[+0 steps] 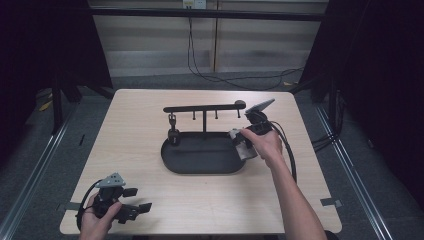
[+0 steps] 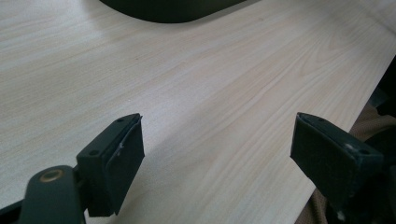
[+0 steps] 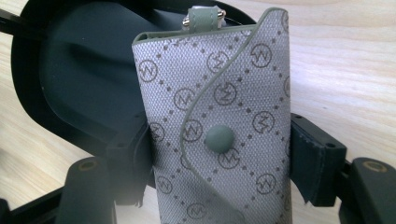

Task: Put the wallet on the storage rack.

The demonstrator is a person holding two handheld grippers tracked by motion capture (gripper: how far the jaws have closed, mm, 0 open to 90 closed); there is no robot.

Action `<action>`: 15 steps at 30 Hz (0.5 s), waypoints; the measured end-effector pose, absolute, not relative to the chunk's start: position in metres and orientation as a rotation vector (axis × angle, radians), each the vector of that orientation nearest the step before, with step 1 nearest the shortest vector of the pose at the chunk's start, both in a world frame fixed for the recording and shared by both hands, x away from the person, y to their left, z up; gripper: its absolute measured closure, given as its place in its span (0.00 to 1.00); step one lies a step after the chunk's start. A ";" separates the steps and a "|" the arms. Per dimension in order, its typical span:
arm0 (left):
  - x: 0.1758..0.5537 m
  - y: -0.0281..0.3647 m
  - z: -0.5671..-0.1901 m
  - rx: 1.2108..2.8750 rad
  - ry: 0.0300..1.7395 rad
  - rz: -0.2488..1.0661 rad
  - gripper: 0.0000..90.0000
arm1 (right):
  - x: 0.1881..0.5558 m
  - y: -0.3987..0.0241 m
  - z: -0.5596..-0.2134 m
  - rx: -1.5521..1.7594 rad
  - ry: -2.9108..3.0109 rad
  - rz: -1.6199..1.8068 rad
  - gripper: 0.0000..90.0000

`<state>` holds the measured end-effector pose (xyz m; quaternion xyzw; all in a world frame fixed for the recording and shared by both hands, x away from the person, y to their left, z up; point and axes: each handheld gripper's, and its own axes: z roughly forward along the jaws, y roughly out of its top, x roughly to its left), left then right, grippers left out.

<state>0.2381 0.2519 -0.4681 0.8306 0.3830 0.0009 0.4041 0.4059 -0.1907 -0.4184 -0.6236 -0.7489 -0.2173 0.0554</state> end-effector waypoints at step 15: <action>0.238 0.251 -0.468 2.101 0.963 -0.004 0.19 | 0.409 -0.182 -0.441 -1.895 -2.201 -0.727 0.34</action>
